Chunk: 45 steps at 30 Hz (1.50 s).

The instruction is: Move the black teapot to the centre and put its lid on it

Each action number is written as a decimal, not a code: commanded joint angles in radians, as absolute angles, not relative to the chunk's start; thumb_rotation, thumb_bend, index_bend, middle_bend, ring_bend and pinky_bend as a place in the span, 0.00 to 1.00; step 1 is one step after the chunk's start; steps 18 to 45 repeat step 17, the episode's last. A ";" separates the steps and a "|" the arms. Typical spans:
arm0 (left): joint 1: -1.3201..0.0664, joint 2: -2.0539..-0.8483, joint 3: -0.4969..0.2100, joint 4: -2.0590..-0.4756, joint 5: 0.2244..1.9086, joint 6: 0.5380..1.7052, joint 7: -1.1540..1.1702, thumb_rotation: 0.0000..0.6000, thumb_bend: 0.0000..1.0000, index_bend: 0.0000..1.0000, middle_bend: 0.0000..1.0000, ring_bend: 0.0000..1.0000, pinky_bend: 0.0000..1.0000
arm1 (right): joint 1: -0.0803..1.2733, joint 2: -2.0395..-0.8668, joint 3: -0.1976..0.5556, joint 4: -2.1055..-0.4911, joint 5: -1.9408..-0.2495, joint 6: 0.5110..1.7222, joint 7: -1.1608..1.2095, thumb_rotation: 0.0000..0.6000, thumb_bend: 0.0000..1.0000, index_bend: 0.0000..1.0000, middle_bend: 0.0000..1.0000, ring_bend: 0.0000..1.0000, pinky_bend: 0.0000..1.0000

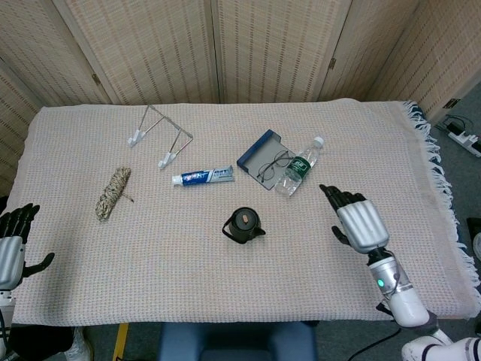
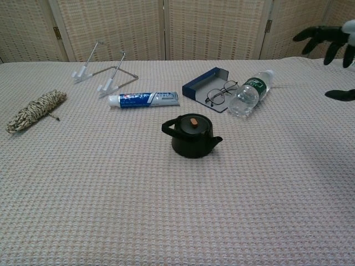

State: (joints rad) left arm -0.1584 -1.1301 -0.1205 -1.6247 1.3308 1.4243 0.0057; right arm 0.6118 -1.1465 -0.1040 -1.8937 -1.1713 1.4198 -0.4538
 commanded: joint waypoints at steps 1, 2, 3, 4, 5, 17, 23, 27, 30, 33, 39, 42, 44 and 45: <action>-0.149 -1.136 -0.120 -1.631 1.324 1.442 0.037 1.00 0.20 0.05 0.02 0.02 0.00 | 0.434 -1.123 -0.176 -1.829 -1.254 1.553 -0.304 1.00 0.33 0.00 0.00 0.07 0.22; -0.146 -1.140 -0.120 -1.635 1.324 1.451 0.049 1.00 0.20 0.05 0.02 0.02 0.00 | 0.407 -1.121 -0.182 -1.817 -1.259 1.569 -0.280 1.00 0.33 0.00 0.00 0.05 0.20; -0.142 -1.142 -0.120 -1.641 1.324 1.458 0.056 1.00 0.20 0.05 0.02 0.02 0.00 | 0.382 -1.119 -0.187 -1.806 -1.266 1.584 -0.259 1.00 0.33 0.00 0.00 0.04 0.19; -0.137 -1.144 -0.119 -1.652 1.324 1.466 0.064 1.00 0.20 0.05 0.02 0.02 0.00 | 0.353 -1.116 -0.192 -1.793 -1.276 1.600 -0.233 1.00 0.33 0.00 0.00 0.04 0.18; -0.133 -1.145 -0.118 -1.658 1.325 1.474 0.071 1.00 0.20 0.05 0.02 0.02 0.00 | 0.333 -1.113 -0.195 -1.784 -1.283 1.611 -0.214 1.00 0.33 0.00 0.00 0.03 0.17; -0.086 -1.163 -0.113 -1.694 1.318 1.541 0.116 1.00 0.21 0.06 0.03 0.03 0.00 | 0.213 -1.095 -0.169 -1.707 -1.405 1.648 -0.112 1.00 0.33 0.00 0.00 0.05 0.15; -0.086 -1.163 -0.113 -1.694 1.318 1.541 0.116 1.00 0.21 0.06 0.03 0.03 0.00 | 0.213 -1.095 -0.169 -1.707 -1.405 1.648 -0.112 1.00 0.33 0.00 0.00 0.05 0.15; -0.086 -1.163 -0.113 -1.694 1.318 1.541 0.116 1.00 0.21 0.06 0.03 0.03 0.00 | 0.213 -1.095 -0.169 -1.707 -1.405 1.648 -0.112 1.00 0.33 0.00 0.00 0.05 0.15; -0.086 -1.163 -0.113 -1.694 1.318 1.541 0.116 1.00 0.21 0.06 0.03 0.03 0.00 | 0.213 -1.095 -0.169 -1.707 -1.405 1.648 -0.112 1.00 0.33 0.00 0.00 0.05 0.15; -0.086 -1.163 -0.113 -1.694 1.318 1.541 0.116 1.00 0.21 0.06 0.03 0.03 0.00 | 0.213 -1.095 -0.169 -1.707 -1.405 1.648 -0.112 1.00 0.33 0.00 0.00 0.05 0.15; -0.086 -1.163 -0.113 -1.694 1.318 1.541 0.116 1.00 0.21 0.06 0.03 0.03 0.00 | 0.213 -1.095 -0.169 -1.707 -1.405 1.648 -0.112 1.00 0.33 0.00 0.00 0.05 0.15; -0.086 -1.163 -0.113 -1.694 1.318 1.541 0.116 1.00 0.21 0.06 0.03 0.03 0.00 | 0.213 -1.095 -0.169 -1.707 -1.405 1.648 -0.112 1.00 0.33 0.00 0.00 0.05 0.15; -0.086 -1.163 -0.113 -1.694 1.318 1.541 0.116 1.00 0.21 0.06 0.03 0.03 0.00 | 0.213 -1.095 -0.169 -1.707 -1.405 1.648 -0.112 1.00 0.33 0.00 0.00 0.05 0.15; -0.086 -1.163 -0.113 -1.694 1.318 1.541 0.116 1.00 0.21 0.06 0.03 0.03 0.00 | 0.213 -1.095 -0.169 -1.707 -1.405 1.648 -0.112 1.00 0.33 0.00 0.00 0.05 0.15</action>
